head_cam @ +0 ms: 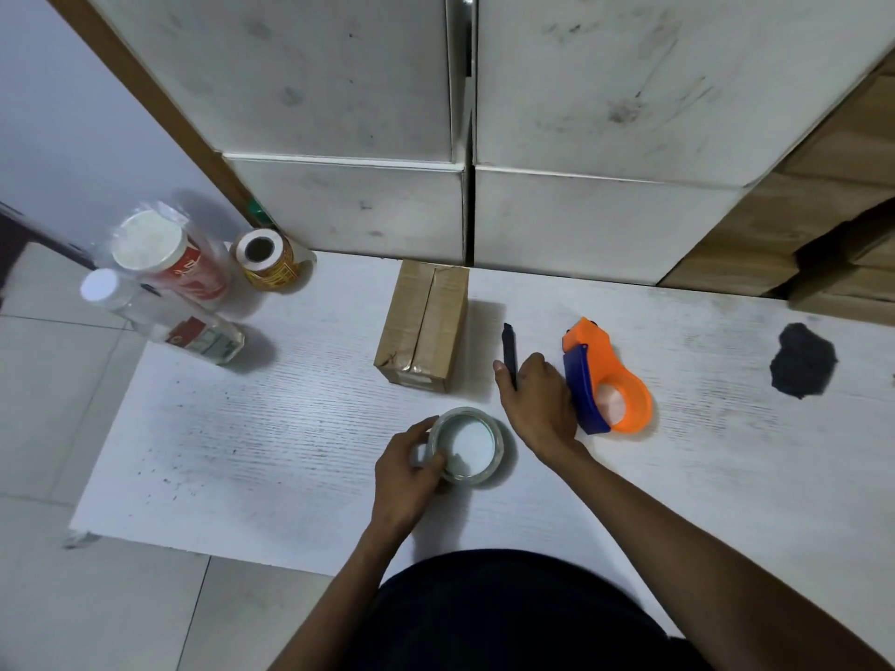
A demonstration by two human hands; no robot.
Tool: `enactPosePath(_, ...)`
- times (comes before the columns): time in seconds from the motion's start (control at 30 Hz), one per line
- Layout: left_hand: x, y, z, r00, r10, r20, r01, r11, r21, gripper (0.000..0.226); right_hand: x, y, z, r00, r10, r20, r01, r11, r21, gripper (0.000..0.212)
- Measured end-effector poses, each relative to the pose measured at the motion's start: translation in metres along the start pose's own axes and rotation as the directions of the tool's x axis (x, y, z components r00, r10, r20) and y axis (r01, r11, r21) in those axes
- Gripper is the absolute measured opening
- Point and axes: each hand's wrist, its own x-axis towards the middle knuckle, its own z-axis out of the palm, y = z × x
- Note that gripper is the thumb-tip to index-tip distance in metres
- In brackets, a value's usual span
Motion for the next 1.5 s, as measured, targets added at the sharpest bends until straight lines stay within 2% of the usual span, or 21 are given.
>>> enactPosePath(0.1,-0.001,-0.001,0.003,1.0,-0.013,-0.015,0.013,1.0,-0.007,0.045,-0.037,0.004,-0.018,0.997,-0.072,0.008,0.071,0.991,0.111,0.044)
enactPosePath(0.23,-0.006,0.002,0.008,1.0,0.009,-0.026,-0.012,0.996,-0.09,0.044,-0.084,0.015,-0.031,0.981,-0.11,0.157,0.086,0.984,0.154,0.038)
enactPosePath(0.33,-0.012,0.018,0.016,0.999,0.025,-0.047,-0.033,0.985,-0.172,0.042,-0.088,0.018,-0.043,0.992,-0.112,0.059,0.1,0.978,0.181,0.032)
enactPosePath(0.43,-0.018,0.045,0.024,0.991,0.112,-0.077,-0.125,0.974,-0.188,0.042,-0.084,0.015,-0.064,0.996,-0.068,-0.059,0.084,0.938,0.335,0.014)
enactPosePath(0.5,-0.02,0.064,0.03,0.982,0.177,-0.067,-0.186,0.964,-0.192,0.042,-0.08,0.016,-0.081,0.991,-0.026,-0.129,0.076,0.913,0.401,0.013)
enactPosePath(0.57,-0.019,0.082,0.038,0.967,0.249,-0.049,-0.254,0.949,-0.185,0.042,-0.074,0.019,-0.095,0.982,-0.012,-0.188,0.087,0.915,0.394,0.012)
enactPosePath(0.7,-0.01,0.106,0.066,0.941,0.338,0.022,-0.329,0.928,-0.172,0.04,-0.064,0.038,-0.123,0.953,0.042,-0.299,0.074,0.927,0.368,0.014)
enactPosePath(0.8,-0.006,0.115,0.088,0.913,0.394,0.11,-0.385,0.918,-0.093,0.04,-0.059,0.059,-0.138,0.943,0.101,-0.316,0.02,0.933,0.36,0.014)
enactPosePath(0.9,-0.007,0.123,0.114,0.904,0.39,0.175,-0.398,0.917,0.012,0.039,-0.054,0.081,-0.152,0.933,0.19,-0.306,-0.055,0.915,0.4,0.013)
enactPosePath(1.0,-0.004,0.132,0.137,0.897,0.346,0.273,-0.371,0.928,0.041,0.054,-0.045,0.101,-0.159,0.924,0.227,-0.309,-0.098,0.919,0.382,0.014)
enactPosePath(1.07,-0.002,0.138,0.149,0.875,0.348,0.337,-0.401,0.911,0.099,0.06,-0.038,0.114,-0.161,0.914,0.258,-0.312,-0.128,0.915,0.382,0.015)
enactPosePath(1.2,0.004,0.138,0.155,0.854,0.359,0.376,-0.492,0.791,0.362,0.064,-0.027,0.136,-0.16,0.889,0.335,-0.313,-0.196,0.895,0.401,0.015)
enactPosePath(1.23,0.006,0.134,0.154,0.837,0.367,0.407,-0.532,0.721,0.444,0.059,-0.025,0.14,-0.158,0.884,0.349,-0.312,-0.211,0.892,0.399,0.016)
enactPosePath(1.3,0.009,0.124,0.153,0.769,0.354,0.533,-0.636,0.516,0.574,0.052,-0.022,0.148,-0.153,0.873,0.379,-0.308,-0.241,0.883,0.403,0.017)
enactPosePath(1.37,0.009,0.112,0.151,0.696,0.302,0.652,-0.718,0.313,0.621,0.047,-0.02,0.155,-0.146,0.866,0.4,-0.3,-0.264,0.875,0.405,0.017)
enactPosePath(1.4,0.009,0.106,0.15,0.676,0.282,0.681,-0.737,0.25,0.628,0.044,-0.02,0.158,-0.143,0.862,0.412,-0.296,-0.275,0.87,0.409,0.017)
enactPosePath(1.43,0.01,0.101,0.147,0.672,0.275,0.688,-0.74,0.223,0.634,0.04,-0.02,0.16,-0.14,0.858,0.423,-0.292,-0.284,0.863,0.418,0.016)
enactPosePath(1.5,0.015,0.094,0.142,0.69,0.282,0.667,-0.723,0.236,0.649,0.032,-0.018,0.162,-0.133,0.855,0.436,-0.283,-0.295,0.856,0.425,0.015)
